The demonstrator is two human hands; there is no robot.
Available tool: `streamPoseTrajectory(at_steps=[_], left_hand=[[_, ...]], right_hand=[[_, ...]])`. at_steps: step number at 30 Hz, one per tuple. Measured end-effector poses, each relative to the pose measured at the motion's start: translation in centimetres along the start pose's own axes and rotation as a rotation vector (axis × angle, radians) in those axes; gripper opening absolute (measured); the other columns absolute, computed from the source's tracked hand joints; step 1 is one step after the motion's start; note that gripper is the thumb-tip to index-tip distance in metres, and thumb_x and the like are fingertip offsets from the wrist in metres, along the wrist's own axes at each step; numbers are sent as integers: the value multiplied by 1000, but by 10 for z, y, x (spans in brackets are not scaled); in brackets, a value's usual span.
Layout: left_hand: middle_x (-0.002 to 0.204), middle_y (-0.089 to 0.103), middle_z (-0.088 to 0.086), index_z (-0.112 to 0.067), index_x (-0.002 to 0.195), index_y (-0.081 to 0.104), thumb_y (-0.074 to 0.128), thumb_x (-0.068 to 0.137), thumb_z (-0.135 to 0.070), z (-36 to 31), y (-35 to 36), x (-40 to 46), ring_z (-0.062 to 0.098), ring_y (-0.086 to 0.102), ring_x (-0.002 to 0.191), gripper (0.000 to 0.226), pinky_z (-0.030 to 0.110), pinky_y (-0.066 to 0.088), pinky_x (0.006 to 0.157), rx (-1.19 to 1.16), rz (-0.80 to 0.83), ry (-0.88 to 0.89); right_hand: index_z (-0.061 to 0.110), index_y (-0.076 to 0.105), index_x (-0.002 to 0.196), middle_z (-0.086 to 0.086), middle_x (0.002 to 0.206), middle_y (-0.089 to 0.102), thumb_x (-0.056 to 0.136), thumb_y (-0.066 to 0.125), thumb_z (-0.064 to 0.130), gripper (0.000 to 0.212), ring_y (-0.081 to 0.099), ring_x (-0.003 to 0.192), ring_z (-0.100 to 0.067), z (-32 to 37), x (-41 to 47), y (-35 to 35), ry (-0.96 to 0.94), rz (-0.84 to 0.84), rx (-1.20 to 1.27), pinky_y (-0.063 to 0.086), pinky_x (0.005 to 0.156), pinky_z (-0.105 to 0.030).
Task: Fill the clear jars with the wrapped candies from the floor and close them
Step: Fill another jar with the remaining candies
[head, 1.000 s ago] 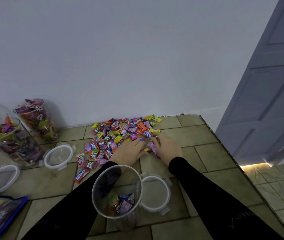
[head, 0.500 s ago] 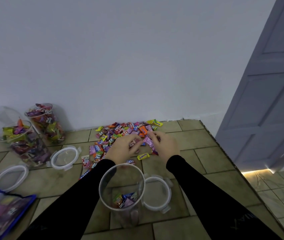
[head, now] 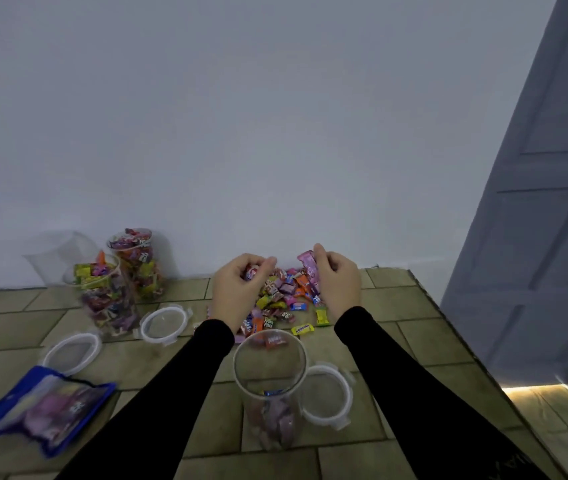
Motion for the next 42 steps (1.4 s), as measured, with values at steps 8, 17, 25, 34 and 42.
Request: streamPoseTrajectory(at_steps=[8,17,25,34,42], left_hand=[[59,58,-6,-19,70,66,70,85,-40,-38,-32,-15,13,50,58,26,38,46,63,-135,-117,0],[59,47,2,-12,72,65,67,88,-32,-69,-47,-60,16,40,57,26,32,37,59,-298,-208,-30],[56,53,-10,-10,76,67,67,89,-26,-70,-40,-85,9,46,58,21,26,41,61,-326,-171,-75],[55,51,-16,-9,75,66,64,92,-26,-65,-32,-86,3,44,57,24,22,37,63,-263,-138,-82],[54,40,0,-7,75,62,47,101,-25,-62,-29,-83,12,36,52,35,23,31,52,-352,-104,-92]], right_hand=[[-18,55,84,-21,65,40,97,49,42,62,37,64,-17,35,-22,2,130,-38,370,33,56,-24],[-18,55,99,-11,70,49,97,52,36,54,40,58,-16,50,-49,11,236,-46,630,34,52,-25],[-12,50,94,-10,74,50,83,53,57,71,47,69,-23,51,-71,17,237,-24,669,39,66,-37],[-3,55,84,-9,72,53,91,51,52,56,50,71,-25,38,-74,26,281,-33,694,43,67,-40],[-8,51,89,-10,75,52,79,52,60,69,48,72,-24,38,-70,31,246,-12,693,42,69,-38]])
Point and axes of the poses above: each hand's wrist, its own x-axis towards the middle knuckle, its own y-axis out of the palm, z = x × y, the point moved 6 cm from there along x, towards the middle knuckle
